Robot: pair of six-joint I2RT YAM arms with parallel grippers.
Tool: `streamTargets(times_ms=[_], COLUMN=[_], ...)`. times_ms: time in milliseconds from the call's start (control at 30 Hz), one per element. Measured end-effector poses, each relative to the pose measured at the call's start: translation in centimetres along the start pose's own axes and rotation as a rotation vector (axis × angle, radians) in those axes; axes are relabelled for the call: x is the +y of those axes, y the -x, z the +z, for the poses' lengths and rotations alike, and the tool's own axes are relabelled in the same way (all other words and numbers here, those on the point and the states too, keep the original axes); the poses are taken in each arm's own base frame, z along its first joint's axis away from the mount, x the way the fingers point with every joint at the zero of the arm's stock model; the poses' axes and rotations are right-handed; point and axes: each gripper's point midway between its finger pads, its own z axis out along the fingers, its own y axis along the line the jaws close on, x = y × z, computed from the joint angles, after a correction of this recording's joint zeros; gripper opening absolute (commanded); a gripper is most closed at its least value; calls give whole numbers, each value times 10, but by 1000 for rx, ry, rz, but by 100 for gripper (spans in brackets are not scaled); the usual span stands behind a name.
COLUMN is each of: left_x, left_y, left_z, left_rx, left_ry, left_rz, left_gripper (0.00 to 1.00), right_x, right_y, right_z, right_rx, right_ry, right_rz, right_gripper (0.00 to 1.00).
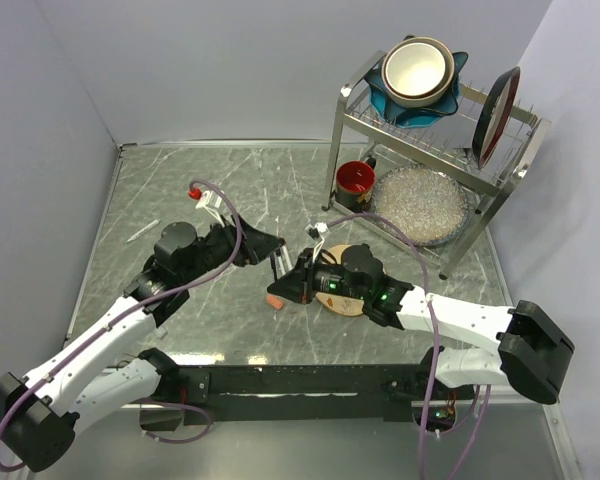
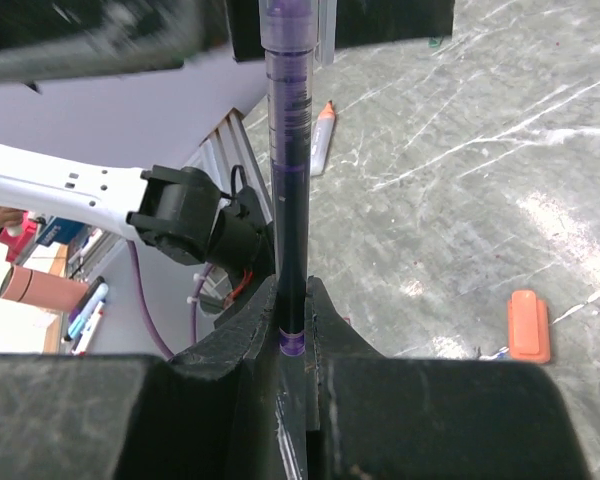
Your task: Insert the pens into the pen caps
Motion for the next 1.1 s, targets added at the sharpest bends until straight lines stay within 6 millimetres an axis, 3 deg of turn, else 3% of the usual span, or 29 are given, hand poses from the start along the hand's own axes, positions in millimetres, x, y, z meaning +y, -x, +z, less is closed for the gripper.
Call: streamTargets(times_ms=[267, 367, 400, 500, 900, 1100], left_x=[-14, -14, -14, -10, -9, -12], left_y=[14, 14, 14, 12, 9, 21], left_z=[0, 1, 2, 4, 2, 9], left_rx=[-22, -20, -19, -10, -65, -153], left_ry=[-22, -20, -17, -8, -63, -82], left_rz=[10, 9, 8, 9, -15, 9], left_gripper=[62, 40, 24, 1, 1, 1], right_x=[4, 4, 4, 4, 1, -3], right_y=[-1, -2, -2, -3, 1, 21], right_z=[-3, -4, -4, -4, -6, -7], right_rx=[-1, 4, 4, 5, 18, 19], right_ry=[10, 9, 9, 12, -50, -69], right_rz=[-8, -6, -8, -15, -7, -1], right_gripper=[0, 0, 0, 0, 0, 0])
